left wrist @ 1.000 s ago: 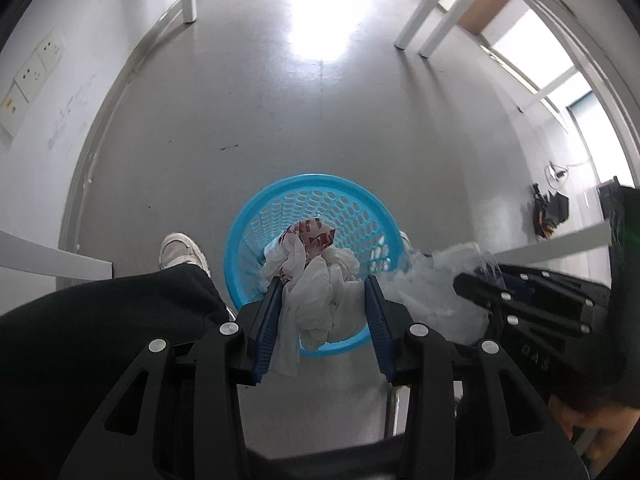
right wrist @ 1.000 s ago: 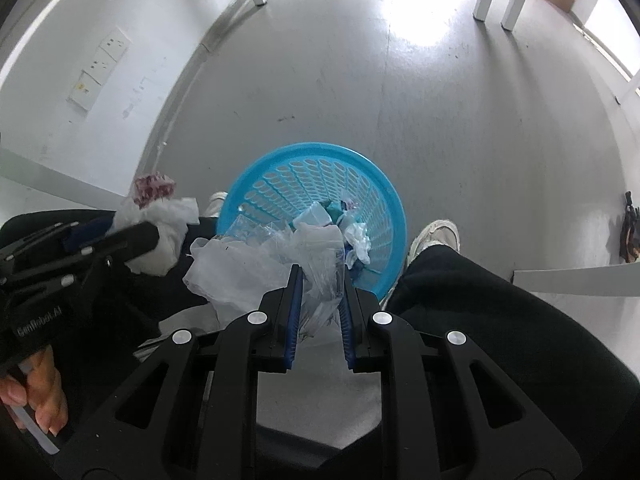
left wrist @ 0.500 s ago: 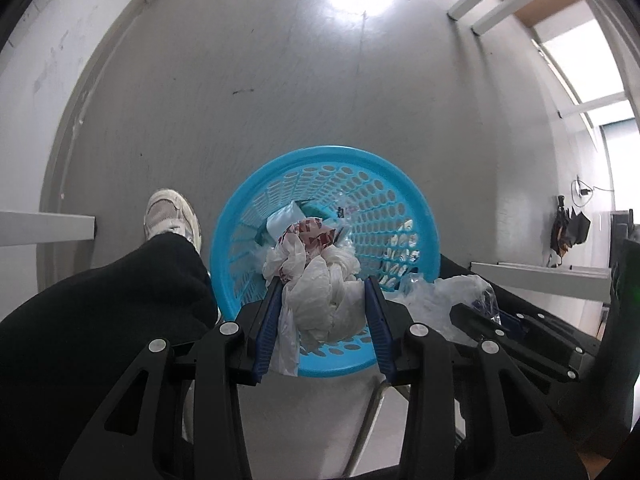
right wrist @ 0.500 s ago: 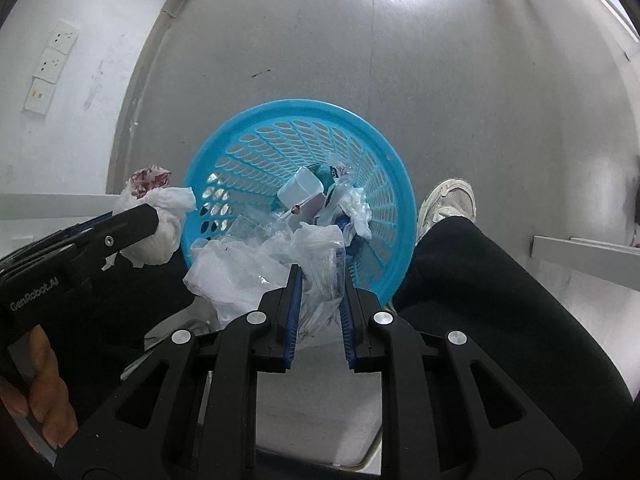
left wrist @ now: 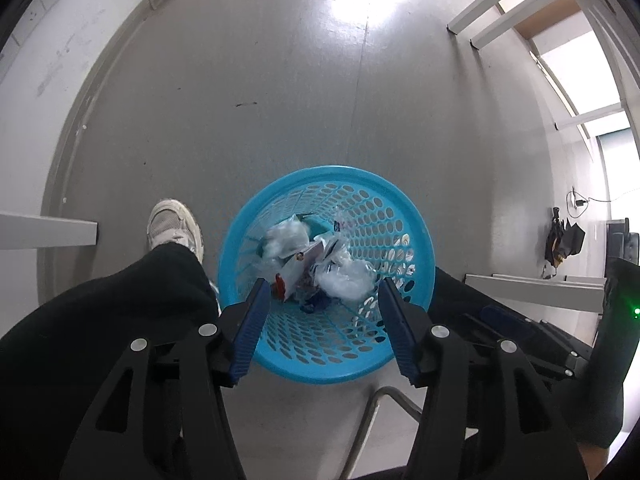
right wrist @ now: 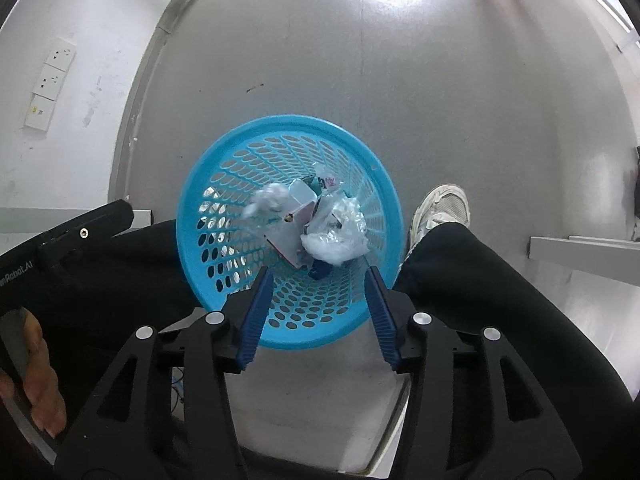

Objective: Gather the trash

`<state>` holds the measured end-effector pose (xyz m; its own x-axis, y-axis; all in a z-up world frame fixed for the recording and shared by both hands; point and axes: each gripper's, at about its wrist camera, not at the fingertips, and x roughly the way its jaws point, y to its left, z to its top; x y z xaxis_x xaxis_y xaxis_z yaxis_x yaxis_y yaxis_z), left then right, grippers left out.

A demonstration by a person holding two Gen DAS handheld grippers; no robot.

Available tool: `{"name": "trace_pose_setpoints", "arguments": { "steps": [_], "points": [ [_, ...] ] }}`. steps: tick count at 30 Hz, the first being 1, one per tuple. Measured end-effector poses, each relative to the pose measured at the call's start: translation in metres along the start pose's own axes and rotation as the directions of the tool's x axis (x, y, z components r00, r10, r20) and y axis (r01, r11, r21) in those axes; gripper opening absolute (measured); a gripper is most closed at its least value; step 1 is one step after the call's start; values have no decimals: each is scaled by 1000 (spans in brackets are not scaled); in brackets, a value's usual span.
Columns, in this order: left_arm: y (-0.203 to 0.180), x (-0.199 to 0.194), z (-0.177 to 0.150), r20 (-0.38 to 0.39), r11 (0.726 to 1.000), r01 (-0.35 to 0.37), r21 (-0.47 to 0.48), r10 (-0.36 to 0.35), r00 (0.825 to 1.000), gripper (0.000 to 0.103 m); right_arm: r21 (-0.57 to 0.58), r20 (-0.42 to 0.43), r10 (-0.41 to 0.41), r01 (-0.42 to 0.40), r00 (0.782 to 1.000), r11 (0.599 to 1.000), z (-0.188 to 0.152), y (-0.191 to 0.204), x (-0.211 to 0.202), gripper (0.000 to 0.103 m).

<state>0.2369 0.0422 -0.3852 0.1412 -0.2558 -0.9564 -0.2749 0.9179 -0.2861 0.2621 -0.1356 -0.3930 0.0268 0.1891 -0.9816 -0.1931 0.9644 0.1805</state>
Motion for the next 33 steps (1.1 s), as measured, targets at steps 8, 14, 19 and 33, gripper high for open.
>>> {"name": "trace_pose_setpoints", "arguments": {
  "steps": [8, 14, 19, 33],
  "points": [
    [-21, -45, -40, 72, 979, -47, 201, 34, 997, 73, -96, 72, 18, -11, 997, 995, -27, 15, -49, 64],
    [-15, -81, -70, 116, 967, -66, 247, 38, 993, 84, -96, 156, 49, -35, 987, 995, -57, 13, -94, 84],
    [-12, -98, -83, 162, 966, -29, 256, -13, 987, 97, -112, 197, 79, -58, 977, 992, -81, 16, -113, 94],
    [-8, -92, -86, 139, 971, -17, 237, -17, 990, 97, -103, 205, 93, -73, 974, 992, -87, 17, -113, 94]
  ]
}}
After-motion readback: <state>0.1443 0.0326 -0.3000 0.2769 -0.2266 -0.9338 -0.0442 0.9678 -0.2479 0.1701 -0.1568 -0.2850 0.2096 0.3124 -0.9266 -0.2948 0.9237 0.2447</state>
